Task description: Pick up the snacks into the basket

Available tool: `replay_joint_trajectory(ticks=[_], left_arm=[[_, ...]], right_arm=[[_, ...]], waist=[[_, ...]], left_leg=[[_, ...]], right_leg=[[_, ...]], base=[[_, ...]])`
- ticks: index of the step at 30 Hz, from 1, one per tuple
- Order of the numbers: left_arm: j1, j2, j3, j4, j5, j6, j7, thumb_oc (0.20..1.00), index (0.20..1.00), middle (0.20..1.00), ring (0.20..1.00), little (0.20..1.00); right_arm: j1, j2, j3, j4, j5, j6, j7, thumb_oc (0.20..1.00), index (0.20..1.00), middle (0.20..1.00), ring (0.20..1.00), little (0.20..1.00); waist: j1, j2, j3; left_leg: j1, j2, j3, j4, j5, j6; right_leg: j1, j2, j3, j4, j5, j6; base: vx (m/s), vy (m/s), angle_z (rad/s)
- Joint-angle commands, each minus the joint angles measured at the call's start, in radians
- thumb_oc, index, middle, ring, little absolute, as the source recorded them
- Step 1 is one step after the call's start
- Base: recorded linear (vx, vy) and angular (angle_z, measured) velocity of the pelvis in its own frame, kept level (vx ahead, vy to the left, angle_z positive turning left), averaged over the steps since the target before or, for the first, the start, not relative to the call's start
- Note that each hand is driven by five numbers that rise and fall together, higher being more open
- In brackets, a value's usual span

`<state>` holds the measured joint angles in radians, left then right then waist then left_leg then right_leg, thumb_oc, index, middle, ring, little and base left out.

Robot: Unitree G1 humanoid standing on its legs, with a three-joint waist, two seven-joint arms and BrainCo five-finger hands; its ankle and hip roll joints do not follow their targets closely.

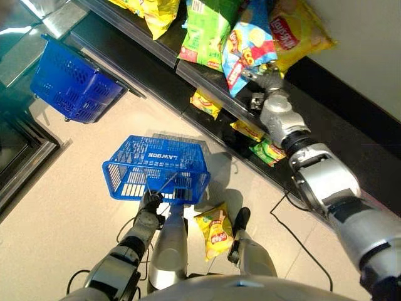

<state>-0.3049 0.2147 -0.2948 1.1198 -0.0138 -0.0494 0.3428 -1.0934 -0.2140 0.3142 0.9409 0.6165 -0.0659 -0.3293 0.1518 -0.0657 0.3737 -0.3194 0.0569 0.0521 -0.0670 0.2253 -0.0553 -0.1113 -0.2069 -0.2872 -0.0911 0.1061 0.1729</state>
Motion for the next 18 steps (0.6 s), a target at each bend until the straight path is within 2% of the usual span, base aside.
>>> replay_joint_trajectory(ticks=[1, 2, 7, 13, 15, 16, 17, 18], left_arm=[[0.061, -0.033, -0.088, 0.106, 0.003, 0.049, -0.021, 0.200, 0.200, 0.200, 0.200, 0.200], [0.052, -0.032, -0.086, 0.110, 0.006, 0.052, -0.022, 0.200, 0.200, 0.200, 0.200, 0.200], [0.053, -0.034, -0.088, 0.118, 0.010, 0.059, -0.021, 0.200, 0.200, 0.200, 0.200, 0.200], [0.047, -0.033, -0.093, 0.129, 0.006, 0.069, -0.007, 0.200, 0.200, 0.200, 0.200, 0.200], [0.039, -0.037, -0.095, 0.133, 0.004, 0.072, 0.007, 0.200, 0.200, 0.200, 0.200, 0.200], [0.039, -0.037, -0.095, 0.133, 0.004, 0.072, 0.007, 0.200, 0.200, 0.200, 0.200, 0.200], [0.031, -0.037, -0.095, 0.135, 0.003, 0.073, 0.014, 0.200, 0.200, 0.200, 0.200, 0.200], [0.029, -0.037, -0.096, 0.136, 0.003, 0.072, 0.017, 0.200, 0.200, 0.200, 0.200, 0.200]], right_arm=[[-0.038, 0.022, 0.033, -0.145, 0.045, -0.093, 0.100, 1.000, 1.000, 1.000, 1.000, 1.000], [-0.020, 0.044, 0.034, -0.181, 0.090, -0.110, 0.102, 1.000, 1.000, 1.000, 1.000, 1.000], [-0.033, 0.100, 0.018, -0.175, 0.114, -0.132, 0.072, 1.000, 1.000, 1.000, 1.000, 1.000], [-0.081, 0.155, 0.015, -0.131, 0.049, -0.114, 0.006, 1.000, 1.000, 1.000, 1.000, 1.000], [-0.098, 0.168, 0.012, -0.109, 0.000, -0.100, -0.029, 0.583, 0.583, 0.583, 0.583, 0.583], [-0.098, 0.169, 0.012, -0.109, -0.001, -0.100, -0.030, 0.404, 0.404, 0.404, 0.404, 0.404], [-0.105, 0.172, 0.008, -0.105, -0.012, -0.095, -0.040, 0.278, 0.278, 0.278, 0.278, 0.278], [-0.106, 0.174, 0.006, -0.108, -0.010, -0.096, -0.044, 0.200, 0.200, 0.200, 0.200, 0.200]], waist=[[0.047, 0.016, 0.001], [0.041, 0.015, 0.005], [0.045, 0.010, -0.003], [0.043, 0.012, 0.000], [0.041, 0.016, 0.000], [0.040, 0.016, 0.000], [0.039, 0.017, 0.001], [0.039, 0.017, 0.001]], left_leg=[[0.051, -0.066, 0.004, -0.020, -0.111, 0.013], [0.051, -0.065, 0.001, -0.020, -0.110, 0.011], [0.051, -0.063, -0.001, -0.020, -0.113, 0.012], [0.057, -0.064, -0.006, -0.020, -0.113, 0.012], [0.054, -0.063, -0.012, -0.020, -0.111, 0.011], [0.053, -0.063, -0.012, -0.020, -0.111, 0.011], [0.051, -0.063, -0.016, -0.020, -0.108, 0.011], [0.050, -0.063, -0.018, -0.020, -0.107, 0.011]], right_leg=[[-0.105, -0.014, 0.019, 0.040, 0.080, 0.017], [-0.106, -0.012, 0.029, 0.047, 0.076, 0.014], [-0.106, -0.010, 0.029, 0.050, 0.068, 0.009], [-0.103, -0.006, 0.029, 0.061, 0.060, 0.004], [-0.106, -0.007, 0.035, 0.061, 0.058, 0.003], [-0.106, -0.007, 0.035, 0.061, 0.058, 0.003], [-0.107, -0.006, 0.038, 0.062, 0.058, 0.001], [-0.107, -0.006, 0.037, 0.061, 0.057, 0.001]], base=[[-0.01, -0.006, 0.03], [0.00, 0.000, 0.00], [0.00, 0.000, 0.00], [0.00, -0.008, 0.07], [0.01, -0.002, 0.02], [0.00, 0.000, 0.00], [0.00, 0.000, 0.00], [0.00, 0.000, 0.00]])
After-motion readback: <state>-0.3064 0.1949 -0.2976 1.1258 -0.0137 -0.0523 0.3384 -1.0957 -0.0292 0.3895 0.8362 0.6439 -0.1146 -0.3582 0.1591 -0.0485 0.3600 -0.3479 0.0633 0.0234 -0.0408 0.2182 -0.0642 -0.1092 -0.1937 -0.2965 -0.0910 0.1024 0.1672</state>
